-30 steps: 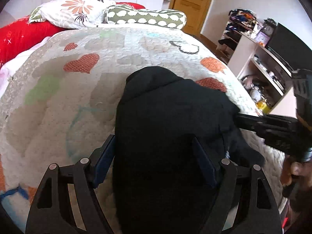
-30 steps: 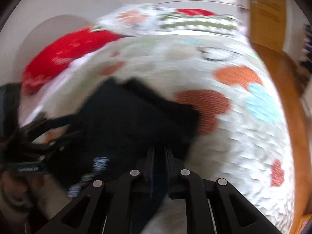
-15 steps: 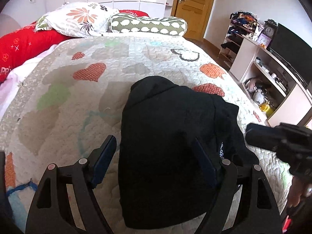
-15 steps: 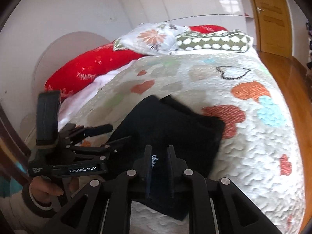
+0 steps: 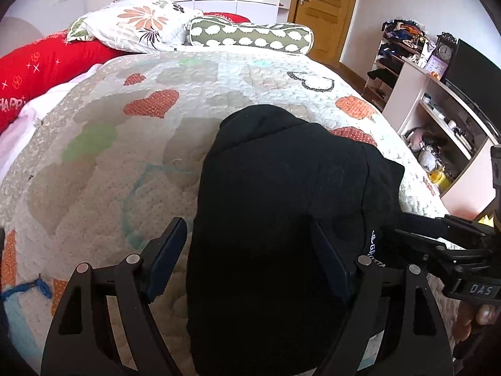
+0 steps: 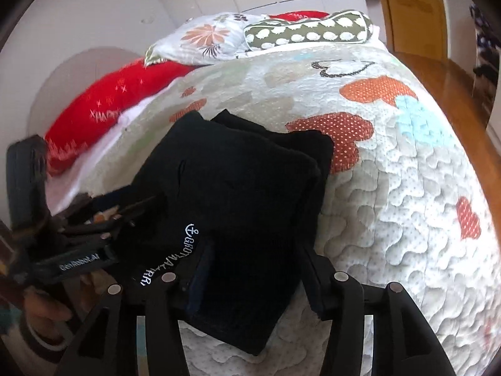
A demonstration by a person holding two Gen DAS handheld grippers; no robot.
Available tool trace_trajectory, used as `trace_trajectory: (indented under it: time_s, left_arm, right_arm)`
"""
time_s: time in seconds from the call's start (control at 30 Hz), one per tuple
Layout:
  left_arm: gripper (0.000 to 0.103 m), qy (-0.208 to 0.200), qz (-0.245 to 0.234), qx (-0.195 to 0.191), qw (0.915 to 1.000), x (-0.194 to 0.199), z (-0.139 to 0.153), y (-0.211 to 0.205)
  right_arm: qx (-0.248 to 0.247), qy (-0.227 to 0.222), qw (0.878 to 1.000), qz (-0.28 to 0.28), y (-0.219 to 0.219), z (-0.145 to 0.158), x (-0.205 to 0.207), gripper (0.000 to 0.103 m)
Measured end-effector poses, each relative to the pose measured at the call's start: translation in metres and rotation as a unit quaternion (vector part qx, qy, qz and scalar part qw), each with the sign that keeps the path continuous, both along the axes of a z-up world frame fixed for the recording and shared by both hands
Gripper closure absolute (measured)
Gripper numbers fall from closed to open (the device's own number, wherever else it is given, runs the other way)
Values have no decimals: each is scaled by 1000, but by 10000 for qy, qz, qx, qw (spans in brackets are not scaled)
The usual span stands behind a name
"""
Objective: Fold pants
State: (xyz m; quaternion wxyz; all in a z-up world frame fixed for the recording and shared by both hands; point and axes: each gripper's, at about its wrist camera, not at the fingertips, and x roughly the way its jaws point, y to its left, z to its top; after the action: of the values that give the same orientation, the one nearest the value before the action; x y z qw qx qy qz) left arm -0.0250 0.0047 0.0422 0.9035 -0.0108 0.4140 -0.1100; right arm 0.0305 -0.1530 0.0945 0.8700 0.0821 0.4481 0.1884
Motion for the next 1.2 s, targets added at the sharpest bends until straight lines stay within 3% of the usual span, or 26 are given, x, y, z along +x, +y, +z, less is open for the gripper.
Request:
trace_trajectory:
  time_s: [0.13,0.27,0.5,0.6,0.63,0.7,0.73,0.77,0.83,0.9,0.97,1.07,1.13,1.2]
  left_arm:
    - [22,-49,-61,-122,9999,-5,12,6]
    - [22,145,-165,-683,9974,-1,18,23]
    - [21,776,-10,-1188,9899,23,-8,42]
    - [10,915,-11,-1590,9830,31,-18,41]
    - [10,874,-41,-1593,9833,32,-18,36]
    - [11,866,-168,-1447,9855,33,-15,28]
    - [25,839,-214,-1433,9859,32,-12,25]
    - [33,839,-277,-1518,9845,32,-10,25]
    - [42,805,-316,-1528,9845,31,-1,24]
    - [53,603,-398,-1541,9854,34,15,25]
    - [55,379,-395,-1544,9865,40,31,27]
    - [55,61,-384,-1473,9883,56,54,31]
    - [55,82,-285,-1295,9911,69,54,30]
    - [55,343,-20,-886,9955,90,37,29]
  right_arm:
    - [321,-89,9994,-12,-6,10,-7,51]
    - [735,71,9972,-122,-19,9,-6,46]
    - [974,212,9949,-124,-20,-14,17,33]
    - [1088,114,9940,-101,-14,-19,26,29]
    - [1140,85,9934,-104,-12,-19,28,30]
    - [1202,32,9927,-51,-8,-18,30,47]
    - [1202,-9,9927,-32,-7,-16,30,55]
    - [1196,-68,9928,-52,-6,-12,29,62]
    - [1176,-219,9928,-31,-4,-1,27,67]
    - [1110,-447,9928,26,-2,14,26,69]
    - [940,-764,9926,46,3,33,27,70]
    - [1083,-1058,9885,20,0,55,40,70]
    - [1088,-1158,9873,-53,0,60,58,69]
    - [857,-1023,9910,-112,1,52,78,61]
